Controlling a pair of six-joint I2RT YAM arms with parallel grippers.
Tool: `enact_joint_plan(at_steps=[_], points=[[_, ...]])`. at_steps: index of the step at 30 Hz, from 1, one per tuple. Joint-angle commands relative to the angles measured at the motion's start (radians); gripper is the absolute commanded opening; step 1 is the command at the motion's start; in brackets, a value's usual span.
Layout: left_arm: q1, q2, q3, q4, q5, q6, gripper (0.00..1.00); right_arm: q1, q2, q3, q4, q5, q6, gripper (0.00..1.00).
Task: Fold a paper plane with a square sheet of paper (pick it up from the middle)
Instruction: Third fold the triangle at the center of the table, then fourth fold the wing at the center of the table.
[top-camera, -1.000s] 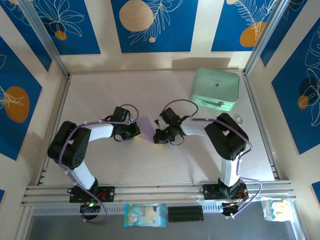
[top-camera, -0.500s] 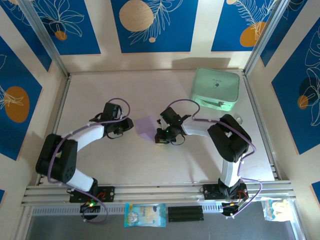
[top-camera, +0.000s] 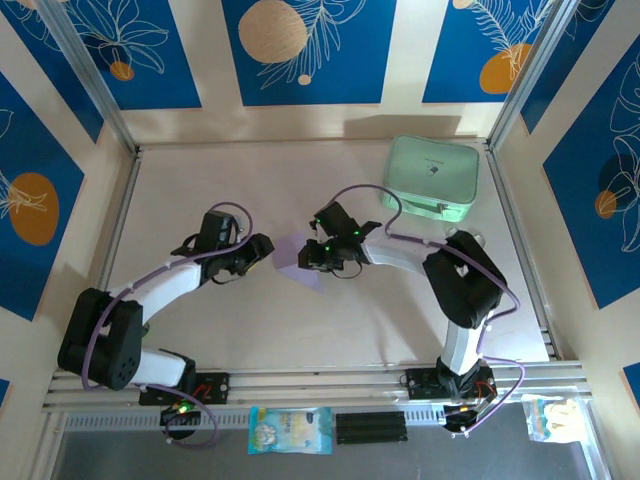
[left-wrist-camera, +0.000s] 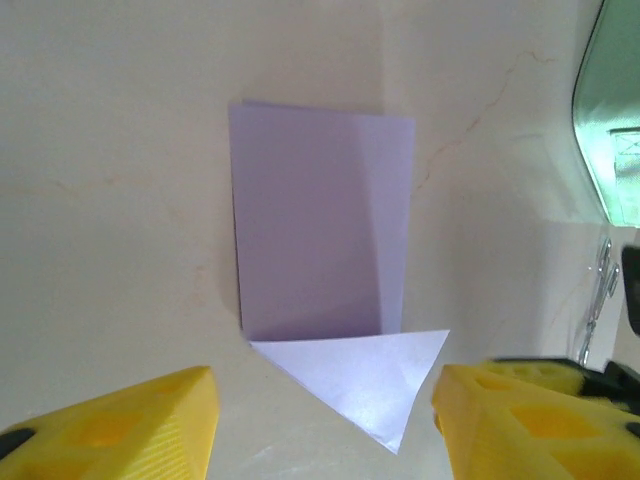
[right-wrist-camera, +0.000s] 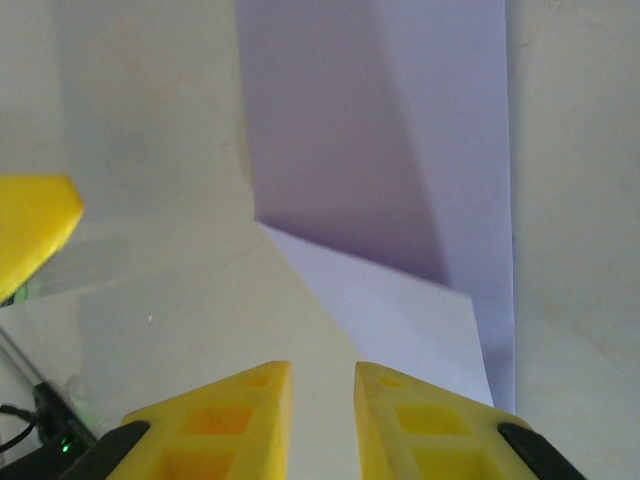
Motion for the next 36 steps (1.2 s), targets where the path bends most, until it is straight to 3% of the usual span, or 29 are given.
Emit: enact_joint_plan(at_steps=[1, 7, 15, 24, 30, 36], points=[[-0.018, 0.023, -0.019, 0.065, 0.046, -0.060, 0.62, 0.005, 0.048, 0.055, -0.045, 0.045, -0.013, 0.25], [-0.059, 0.085, -0.010, 0.092, 0.060, -0.106, 0.63, -0.022, 0.144, 0.109, -0.071, 0.062, -0.022, 0.27], [-0.098, 0.124, -0.012, 0.081, 0.013, -0.131, 0.62, -0.047, 0.155, 0.048, -0.030, 0.049, 0.060, 0.26], [-0.119, 0.181, 0.017, 0.083, -0.007, -0.154, 0.46, -0.063, 0.156, 0.013, 0.004, 0.005, 0.100, 0.26], [-0.119, 0.235, 0.044, 0.125, 0.035, -0.139, 0.44, -0.073, 0.158, 0.022, -0.021, 0.003, 0.101, 0.26], [-0.112, 0.272, 0.060, 0.172, 0.058, -0.143, 0.34, -0.084, 0.159, 0.023, -0.046, 0.001, 0.096, 0.25]])
